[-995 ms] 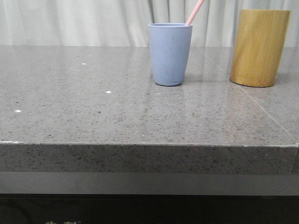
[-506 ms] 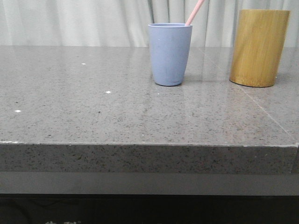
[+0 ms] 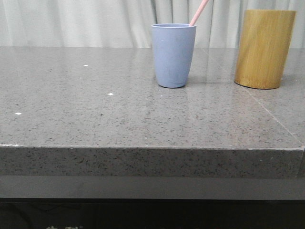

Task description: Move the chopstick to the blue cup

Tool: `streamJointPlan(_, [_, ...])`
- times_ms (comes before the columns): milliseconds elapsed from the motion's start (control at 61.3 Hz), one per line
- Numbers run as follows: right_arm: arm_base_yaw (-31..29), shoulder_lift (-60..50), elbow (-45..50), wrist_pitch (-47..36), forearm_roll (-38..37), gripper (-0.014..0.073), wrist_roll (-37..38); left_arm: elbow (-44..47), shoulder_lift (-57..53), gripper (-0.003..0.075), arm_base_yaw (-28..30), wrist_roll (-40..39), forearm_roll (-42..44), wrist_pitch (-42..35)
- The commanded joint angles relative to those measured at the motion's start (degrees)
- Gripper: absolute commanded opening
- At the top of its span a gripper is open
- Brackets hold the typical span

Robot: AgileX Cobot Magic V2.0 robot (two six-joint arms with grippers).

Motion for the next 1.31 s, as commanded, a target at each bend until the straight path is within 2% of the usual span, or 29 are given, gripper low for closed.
streamJointPlan(0, [0.1, 0.0, -1.2, -3.4, -0.6, -0.0069, -0.1, 0.8, -1.3, -0.0019, 0.0, -2.5, 2.0, -4.8])
streamJointPlan(1044, [0.1, -0.4, -0.7, -3.9, -0.7, -0.0069, -0.1, 0.8, -1.3, -0.0019, 0.0, -2.5, 1.6, -4.0])
streamJointPlan(1126, [-2.4, -2.5, 1.5, -6.1, -2.0, -0.0069, -0.2, 0.8, -1.3, -0.0019, 0.0, -2.5, 1.6, -4.0])
streamJointPlan(1289, [-8.1, -10.6, 13.2, -18.0, -2.2, -0.0067, -4.3, 0.8, -1.3, -0.0019, 0.0, -2.5, 1.6, -4.0])
